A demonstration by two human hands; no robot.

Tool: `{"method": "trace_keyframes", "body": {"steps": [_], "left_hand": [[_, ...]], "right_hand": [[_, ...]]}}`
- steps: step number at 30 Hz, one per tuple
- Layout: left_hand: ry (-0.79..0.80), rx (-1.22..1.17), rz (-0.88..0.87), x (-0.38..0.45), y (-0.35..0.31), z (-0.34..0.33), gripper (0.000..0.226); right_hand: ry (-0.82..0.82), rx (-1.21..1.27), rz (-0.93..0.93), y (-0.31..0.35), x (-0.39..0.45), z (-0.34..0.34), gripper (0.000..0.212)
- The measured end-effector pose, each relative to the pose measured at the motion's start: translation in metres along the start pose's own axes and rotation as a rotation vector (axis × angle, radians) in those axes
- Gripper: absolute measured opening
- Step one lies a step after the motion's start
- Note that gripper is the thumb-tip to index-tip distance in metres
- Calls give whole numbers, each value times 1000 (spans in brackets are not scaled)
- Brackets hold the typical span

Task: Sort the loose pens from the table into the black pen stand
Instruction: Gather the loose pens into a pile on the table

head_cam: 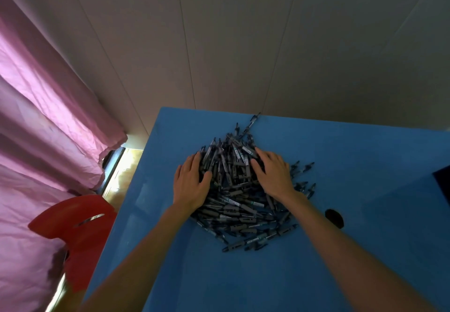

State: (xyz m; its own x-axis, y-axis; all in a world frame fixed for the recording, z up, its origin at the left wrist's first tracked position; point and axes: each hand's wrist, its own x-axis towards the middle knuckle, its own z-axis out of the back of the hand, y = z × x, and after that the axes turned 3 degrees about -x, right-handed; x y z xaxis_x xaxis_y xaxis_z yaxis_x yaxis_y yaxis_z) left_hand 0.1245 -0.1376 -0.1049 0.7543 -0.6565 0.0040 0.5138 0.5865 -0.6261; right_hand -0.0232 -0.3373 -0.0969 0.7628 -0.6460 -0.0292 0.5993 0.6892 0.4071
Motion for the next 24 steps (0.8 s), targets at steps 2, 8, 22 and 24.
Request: {"method": "trace_keyframes", "body": {"steps": [2,8,22,24], "left_hand": [[-21,14,6,2,-1,2,78],[-19,41,29,8,-3,4,83],[-2,60,8,9,15,0,79],[-1,59,-7,9,16,1,78]], "right_hand": [[3,20,21,-4,3,3,56],[-38,93,8,-9,25,13,51],[203,-244,142,-11,143,24,71],[279,-369,195,-11,153,27,76]]}}
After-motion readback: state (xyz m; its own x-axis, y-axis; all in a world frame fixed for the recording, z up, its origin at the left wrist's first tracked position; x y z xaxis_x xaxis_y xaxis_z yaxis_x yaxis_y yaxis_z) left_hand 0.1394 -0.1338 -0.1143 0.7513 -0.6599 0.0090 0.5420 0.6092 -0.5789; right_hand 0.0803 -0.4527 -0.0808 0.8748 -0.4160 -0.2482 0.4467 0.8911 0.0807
